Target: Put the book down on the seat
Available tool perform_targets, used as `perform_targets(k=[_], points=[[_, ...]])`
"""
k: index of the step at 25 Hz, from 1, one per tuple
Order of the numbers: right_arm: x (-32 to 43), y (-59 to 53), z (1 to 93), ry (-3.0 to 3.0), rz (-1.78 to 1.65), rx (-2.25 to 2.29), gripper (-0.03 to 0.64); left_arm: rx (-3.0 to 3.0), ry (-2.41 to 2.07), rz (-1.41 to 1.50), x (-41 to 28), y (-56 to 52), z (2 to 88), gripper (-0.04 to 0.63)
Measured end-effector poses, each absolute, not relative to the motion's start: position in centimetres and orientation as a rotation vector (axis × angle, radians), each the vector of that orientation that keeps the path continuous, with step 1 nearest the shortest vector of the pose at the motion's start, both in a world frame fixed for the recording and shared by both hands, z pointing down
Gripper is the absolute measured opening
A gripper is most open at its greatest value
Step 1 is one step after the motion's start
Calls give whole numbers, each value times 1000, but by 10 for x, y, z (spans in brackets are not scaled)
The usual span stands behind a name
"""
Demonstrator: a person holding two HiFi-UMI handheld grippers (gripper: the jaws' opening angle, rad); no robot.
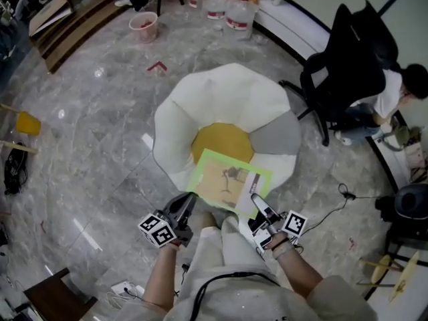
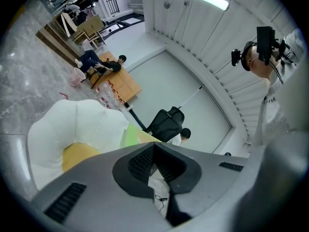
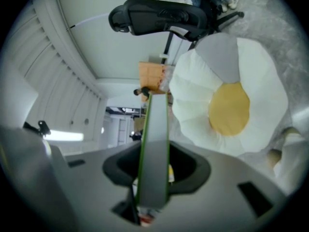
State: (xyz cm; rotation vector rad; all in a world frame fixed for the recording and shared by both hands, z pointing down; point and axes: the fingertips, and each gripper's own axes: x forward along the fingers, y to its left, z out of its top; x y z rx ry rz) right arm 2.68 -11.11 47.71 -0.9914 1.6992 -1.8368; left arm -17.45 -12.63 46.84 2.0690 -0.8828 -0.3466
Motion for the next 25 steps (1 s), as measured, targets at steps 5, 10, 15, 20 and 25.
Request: perform_targets(k=[5,10,15,20,25], points=[[33,-137,513,1709,-1812,-979,156,2015,-904,-378,-162,-152,511,23],[40,-162,558,1739,-1781,-952,156,1937,-962,-465,-149,-179,555,23],[42,-181,632,1691,-1798,-982,156,1880,-965,-459,-138,-196,629,23],[42,-177,650,1690,-1785,-978,156,1884,-971,-457,-132,-195,645,23],[44,-187,698,1728,-1809,-985,156,1871,-970,-448,-126,-209,691,23]])
